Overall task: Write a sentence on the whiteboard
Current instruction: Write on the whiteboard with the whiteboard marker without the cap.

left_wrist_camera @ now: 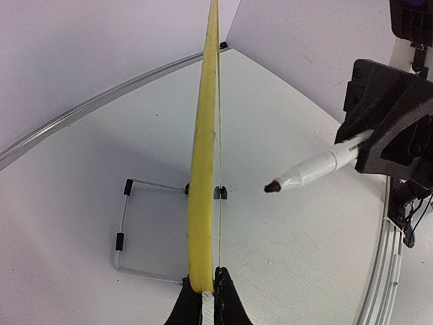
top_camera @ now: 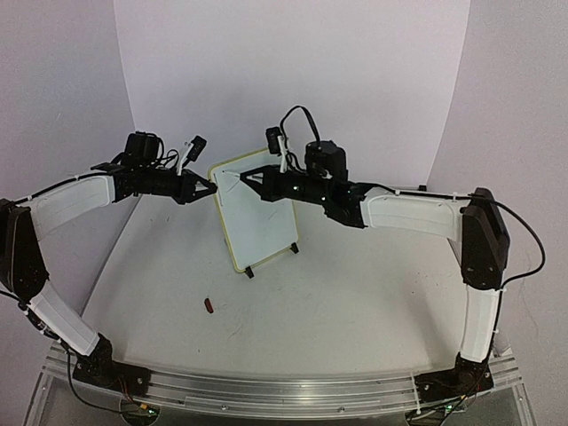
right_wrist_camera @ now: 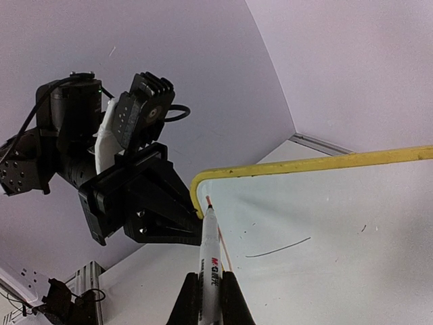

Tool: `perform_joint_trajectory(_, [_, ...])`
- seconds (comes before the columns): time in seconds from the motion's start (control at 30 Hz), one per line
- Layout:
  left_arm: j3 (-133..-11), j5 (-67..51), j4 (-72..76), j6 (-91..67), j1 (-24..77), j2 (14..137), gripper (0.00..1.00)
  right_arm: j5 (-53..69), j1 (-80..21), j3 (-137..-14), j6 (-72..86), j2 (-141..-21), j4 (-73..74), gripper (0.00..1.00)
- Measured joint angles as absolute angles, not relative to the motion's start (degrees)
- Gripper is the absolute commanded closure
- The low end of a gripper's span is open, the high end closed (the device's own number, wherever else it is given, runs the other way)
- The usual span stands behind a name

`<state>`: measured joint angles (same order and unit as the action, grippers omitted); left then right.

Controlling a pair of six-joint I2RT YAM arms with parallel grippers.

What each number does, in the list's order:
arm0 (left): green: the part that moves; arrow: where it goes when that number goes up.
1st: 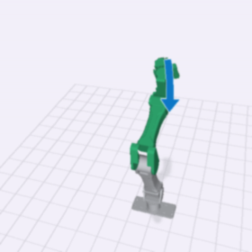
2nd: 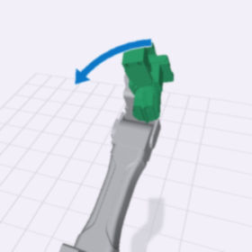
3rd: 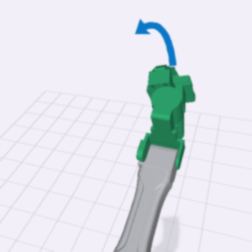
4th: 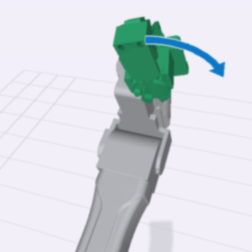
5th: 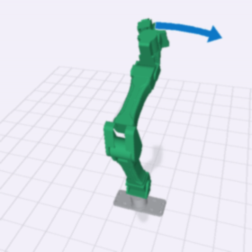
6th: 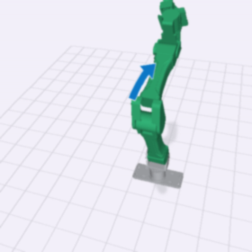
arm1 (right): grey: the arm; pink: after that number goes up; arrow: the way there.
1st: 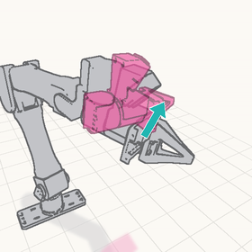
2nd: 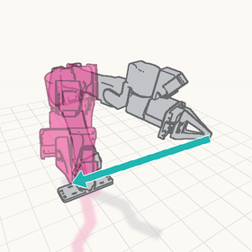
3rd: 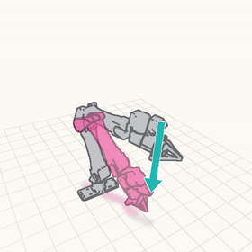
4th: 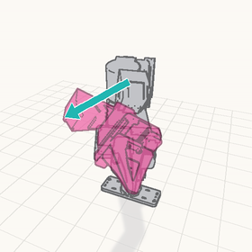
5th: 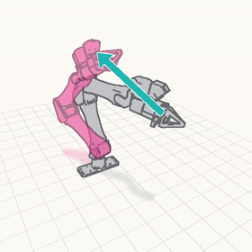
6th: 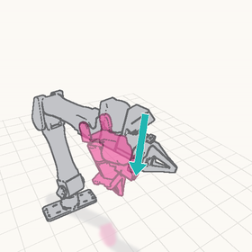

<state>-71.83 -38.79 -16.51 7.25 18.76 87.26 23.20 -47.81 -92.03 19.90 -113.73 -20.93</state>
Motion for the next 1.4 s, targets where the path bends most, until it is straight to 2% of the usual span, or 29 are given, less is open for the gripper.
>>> perform_joint_trajectory(0.5, [-71.55,-38.7,-16.47,7.2,18.7,86.98,1.0,20.42,-47.81,-93.19,20.4,-116.3,-18.73,1.0])
perform_joint_trajectory(1.0, [-71.55,-38.45,-16.47,7.18,18.7,86.98,1.0,25.19,-48.04,-93.45,20.0,-118.08,-18.01,1.0])
perform_joint_trajectory(1.4, [-71.55,-38.15,-16.49,6.82,18.65,86.98,1.0,21.31,-48.59,-91.15,20.0,-117.54,-18.56,1.0])
